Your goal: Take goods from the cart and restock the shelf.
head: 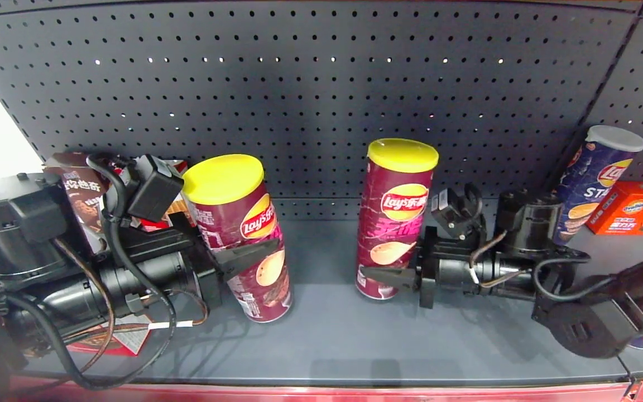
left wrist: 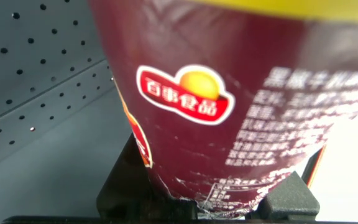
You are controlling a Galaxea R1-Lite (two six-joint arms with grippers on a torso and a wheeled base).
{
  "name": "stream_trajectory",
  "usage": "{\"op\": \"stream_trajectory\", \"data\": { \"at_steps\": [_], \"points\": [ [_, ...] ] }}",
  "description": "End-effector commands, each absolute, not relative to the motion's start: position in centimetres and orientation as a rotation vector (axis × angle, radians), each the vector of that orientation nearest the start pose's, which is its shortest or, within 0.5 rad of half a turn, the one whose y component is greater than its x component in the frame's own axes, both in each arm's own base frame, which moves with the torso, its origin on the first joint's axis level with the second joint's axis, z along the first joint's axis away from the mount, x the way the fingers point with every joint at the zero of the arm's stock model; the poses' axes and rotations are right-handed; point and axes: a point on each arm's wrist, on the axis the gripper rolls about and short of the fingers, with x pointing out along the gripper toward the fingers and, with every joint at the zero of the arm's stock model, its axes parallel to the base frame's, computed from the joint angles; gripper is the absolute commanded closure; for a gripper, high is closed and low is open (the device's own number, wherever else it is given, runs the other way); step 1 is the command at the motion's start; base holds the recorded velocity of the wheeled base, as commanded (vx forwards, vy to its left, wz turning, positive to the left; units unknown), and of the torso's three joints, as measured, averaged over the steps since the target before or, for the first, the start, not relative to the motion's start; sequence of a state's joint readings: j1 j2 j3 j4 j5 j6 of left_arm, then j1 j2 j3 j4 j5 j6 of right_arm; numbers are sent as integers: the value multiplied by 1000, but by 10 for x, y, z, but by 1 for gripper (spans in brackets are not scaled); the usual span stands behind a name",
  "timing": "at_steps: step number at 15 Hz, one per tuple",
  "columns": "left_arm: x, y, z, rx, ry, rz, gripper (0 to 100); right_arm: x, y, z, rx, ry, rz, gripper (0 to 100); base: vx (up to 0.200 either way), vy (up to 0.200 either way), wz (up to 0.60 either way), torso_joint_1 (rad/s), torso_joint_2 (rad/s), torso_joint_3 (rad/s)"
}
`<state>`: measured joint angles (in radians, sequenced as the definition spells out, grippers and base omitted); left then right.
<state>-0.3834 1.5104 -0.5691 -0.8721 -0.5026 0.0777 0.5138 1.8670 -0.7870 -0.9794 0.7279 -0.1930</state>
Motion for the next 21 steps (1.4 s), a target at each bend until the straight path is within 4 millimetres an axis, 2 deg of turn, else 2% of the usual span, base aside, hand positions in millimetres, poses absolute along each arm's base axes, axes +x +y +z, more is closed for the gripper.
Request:
{"op": "stream_trajectory", "data": {
  "at_steps": [1, 4, 9, 15, 21],
  "points": [
    [223, -102, 196, 67, 39, -887, 100, 249, 171, 157, -160, -43, 1271, 100, 0, 0, 0, 0, 0, 0],
    [222, -105, 196, 69, 36, -901, 100, 225, 168, 144, -160, -2, 1274, 100, 0, 0, 0, 0, 0, 0],
    [221, -106, 195, 69, 41, -906, 100, 215, 174, 134, -167, 38, 1281, 100, 0, 0, 0, 0, 0, 0],
    [220, -106, 193, 69, 47, -907, 100, 223, 178, 122, -169, 86, 1265, 100, 0, 0, 0, 0, 0, 0],
    [220, -106, 193, 67, 46, -909, 100, 240, 190, 110, -169, 78, 1248, 100, 0, 0, 0, 0, 0, 0]
  ]
}}
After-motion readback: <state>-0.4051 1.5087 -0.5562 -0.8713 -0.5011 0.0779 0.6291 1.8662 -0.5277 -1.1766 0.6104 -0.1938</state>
